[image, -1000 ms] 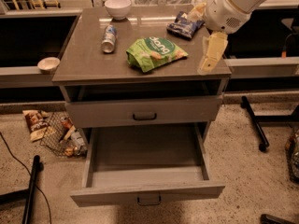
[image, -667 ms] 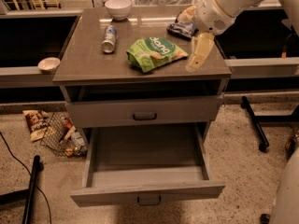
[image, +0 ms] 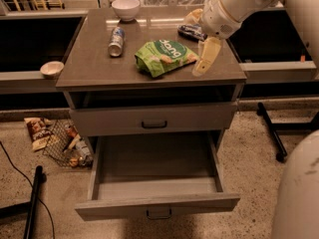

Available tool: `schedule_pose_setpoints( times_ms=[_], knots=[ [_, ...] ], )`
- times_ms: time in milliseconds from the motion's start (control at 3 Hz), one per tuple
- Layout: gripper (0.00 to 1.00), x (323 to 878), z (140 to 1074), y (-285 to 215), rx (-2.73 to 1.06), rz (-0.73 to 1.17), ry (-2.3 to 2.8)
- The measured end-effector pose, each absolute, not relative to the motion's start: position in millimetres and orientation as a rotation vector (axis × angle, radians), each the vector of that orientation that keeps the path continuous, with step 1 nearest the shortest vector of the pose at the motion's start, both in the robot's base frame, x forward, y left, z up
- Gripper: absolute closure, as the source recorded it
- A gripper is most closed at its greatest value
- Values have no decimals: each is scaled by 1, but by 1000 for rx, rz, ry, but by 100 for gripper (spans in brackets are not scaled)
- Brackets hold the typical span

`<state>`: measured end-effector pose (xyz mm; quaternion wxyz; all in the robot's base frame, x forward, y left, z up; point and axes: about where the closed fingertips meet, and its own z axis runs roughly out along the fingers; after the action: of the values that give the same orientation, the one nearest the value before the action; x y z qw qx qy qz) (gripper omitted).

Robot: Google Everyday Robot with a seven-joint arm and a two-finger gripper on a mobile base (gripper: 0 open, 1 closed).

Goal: Place green rice chip bag into middle drawer

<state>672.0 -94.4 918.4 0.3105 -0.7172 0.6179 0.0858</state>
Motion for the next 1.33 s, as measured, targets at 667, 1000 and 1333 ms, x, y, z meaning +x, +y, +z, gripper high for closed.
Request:
schedule_pose_setpoints(
  times_ms=[667, 1000, 1333],
  knots=[
    [0, 740, 875, -61, -1960, 246, 1477],
    [0, 759, 865, -49, -1952, 242, 1437],
    [0, 771, 858, -36, -1933, 261, 1403]
  ],
)
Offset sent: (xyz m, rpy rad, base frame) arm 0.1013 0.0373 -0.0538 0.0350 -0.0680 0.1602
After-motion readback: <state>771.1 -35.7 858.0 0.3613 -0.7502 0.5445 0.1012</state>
